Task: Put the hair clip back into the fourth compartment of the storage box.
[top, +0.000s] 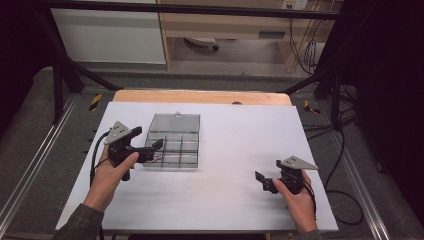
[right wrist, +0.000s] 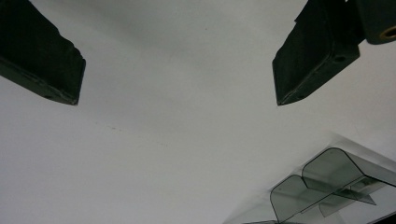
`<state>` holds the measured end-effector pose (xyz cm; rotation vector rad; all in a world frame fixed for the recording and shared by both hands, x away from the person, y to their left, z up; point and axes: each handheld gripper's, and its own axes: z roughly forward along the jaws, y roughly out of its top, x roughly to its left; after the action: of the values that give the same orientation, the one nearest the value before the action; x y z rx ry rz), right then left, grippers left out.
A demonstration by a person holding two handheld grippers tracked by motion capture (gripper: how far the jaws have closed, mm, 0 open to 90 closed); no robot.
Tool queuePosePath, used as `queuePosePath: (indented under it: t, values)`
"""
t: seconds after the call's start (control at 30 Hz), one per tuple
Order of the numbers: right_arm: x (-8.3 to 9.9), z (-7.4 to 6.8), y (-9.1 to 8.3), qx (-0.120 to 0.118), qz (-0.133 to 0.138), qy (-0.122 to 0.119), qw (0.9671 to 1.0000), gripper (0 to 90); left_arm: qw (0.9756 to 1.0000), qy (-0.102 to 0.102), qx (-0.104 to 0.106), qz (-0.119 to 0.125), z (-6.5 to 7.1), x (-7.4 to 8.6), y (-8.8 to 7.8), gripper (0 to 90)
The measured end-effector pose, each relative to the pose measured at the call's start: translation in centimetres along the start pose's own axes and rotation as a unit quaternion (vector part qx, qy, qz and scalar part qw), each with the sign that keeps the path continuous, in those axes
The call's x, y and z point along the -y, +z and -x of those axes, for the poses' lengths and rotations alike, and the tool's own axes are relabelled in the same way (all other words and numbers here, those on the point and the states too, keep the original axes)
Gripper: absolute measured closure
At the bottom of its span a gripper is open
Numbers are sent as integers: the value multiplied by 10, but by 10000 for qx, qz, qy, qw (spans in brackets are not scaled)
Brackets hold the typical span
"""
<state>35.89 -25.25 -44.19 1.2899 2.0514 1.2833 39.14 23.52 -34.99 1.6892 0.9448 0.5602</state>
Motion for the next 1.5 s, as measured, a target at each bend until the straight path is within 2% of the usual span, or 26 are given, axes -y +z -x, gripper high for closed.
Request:
queuePosePath:
  t: [0.2,0.5,0.67,0.77,0.97,1.13,1.33,1.5]
  values:
    - [0,-1,1,-52,-12,-19,10000,28,9999,48,-104,81,-8,-6,-21,59]
    - [0,0,0,-81,8,-13,10000,25,9996,-90,-263,66,-20,0,-37,60]
    - [0,0,0,-86,8,-27,10000,25,9992,-145,-367,-60,-20,7,-44,53]
    - [-1,-1,0,-125,39,-34,9999,25,9993,-155,-324,-125,-17,13,-47,53]
    - [0,-1,0,-130,27,-59,9999,26,9993,-185,-311,-107,-14,17,-55,55]
    - [0,-1,0,-139,25,-79,9999,26,9989,-226,-406,-62,-17,22,-65,60]
    - [0,-1,0,-115,18,-68,9999,26,9979,-293,-580,-47,-21,34,-76,59]
    - [0,-1,0,-127,-1,-73,9999,25,9975,-343,-613,-87,-25,48,-80,59]
